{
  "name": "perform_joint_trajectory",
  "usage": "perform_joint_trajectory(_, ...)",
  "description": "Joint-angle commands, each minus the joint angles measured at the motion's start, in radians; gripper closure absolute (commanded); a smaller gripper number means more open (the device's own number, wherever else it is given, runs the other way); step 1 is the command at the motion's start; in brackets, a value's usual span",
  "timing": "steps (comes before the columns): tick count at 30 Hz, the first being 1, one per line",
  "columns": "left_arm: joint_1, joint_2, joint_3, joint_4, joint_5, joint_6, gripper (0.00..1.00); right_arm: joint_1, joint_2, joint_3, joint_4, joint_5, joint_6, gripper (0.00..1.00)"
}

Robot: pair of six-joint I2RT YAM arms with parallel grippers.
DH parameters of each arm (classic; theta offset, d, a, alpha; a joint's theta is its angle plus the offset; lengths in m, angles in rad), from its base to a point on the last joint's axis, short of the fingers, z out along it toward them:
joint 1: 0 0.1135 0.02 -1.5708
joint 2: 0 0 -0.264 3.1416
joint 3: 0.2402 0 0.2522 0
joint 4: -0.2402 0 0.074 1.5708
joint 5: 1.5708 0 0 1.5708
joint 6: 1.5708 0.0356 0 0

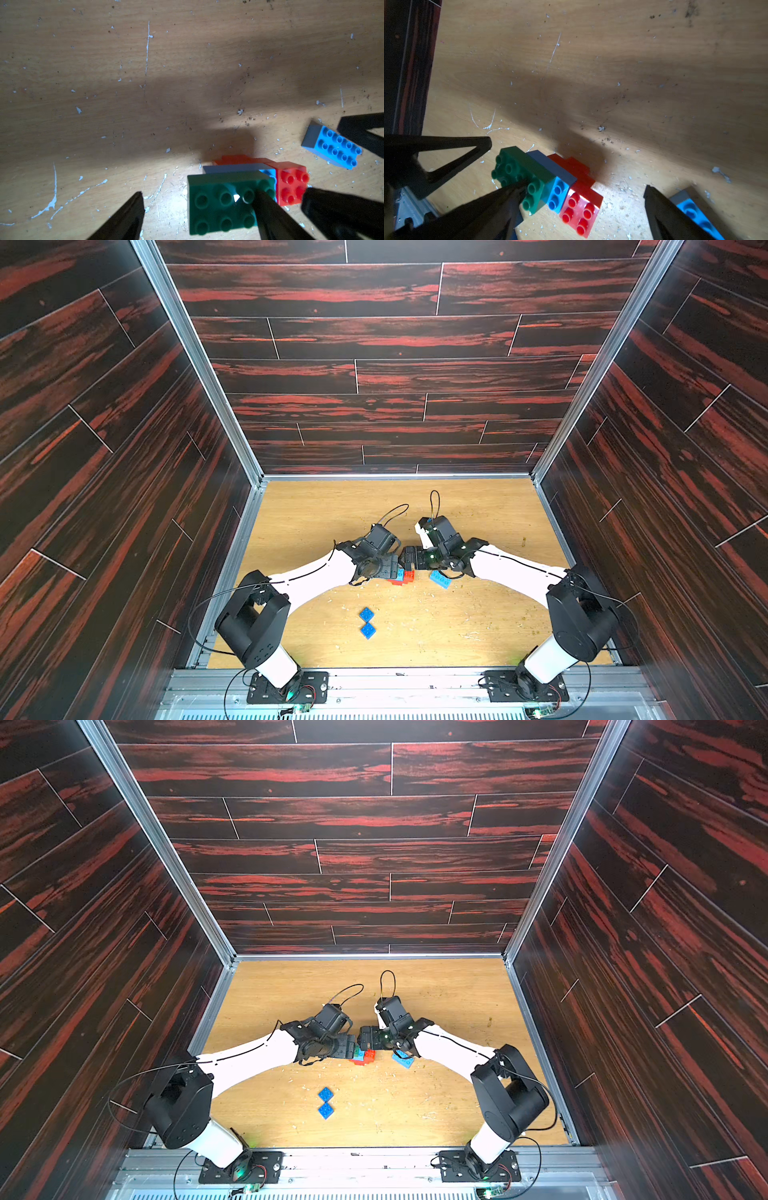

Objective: Assemble a heart with lego
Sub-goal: Assemble the lego brick with the lego brick.

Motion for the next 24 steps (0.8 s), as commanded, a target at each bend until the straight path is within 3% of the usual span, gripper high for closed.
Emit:
perform_joint_trajectory(1,-0.005,0.09,-0.074,-0.228,-0.037,0.043,0.14,-0.003,-0.016,-0.038,-0.063,0.038,0.007,0.02)
perform_joint_trajectory(24,-0.007,0.105,-0.075,-0.191,-0.005,0.049,0.15,0.017,0.102,-0.046,-0.119,0.126,-0.034,0.02)
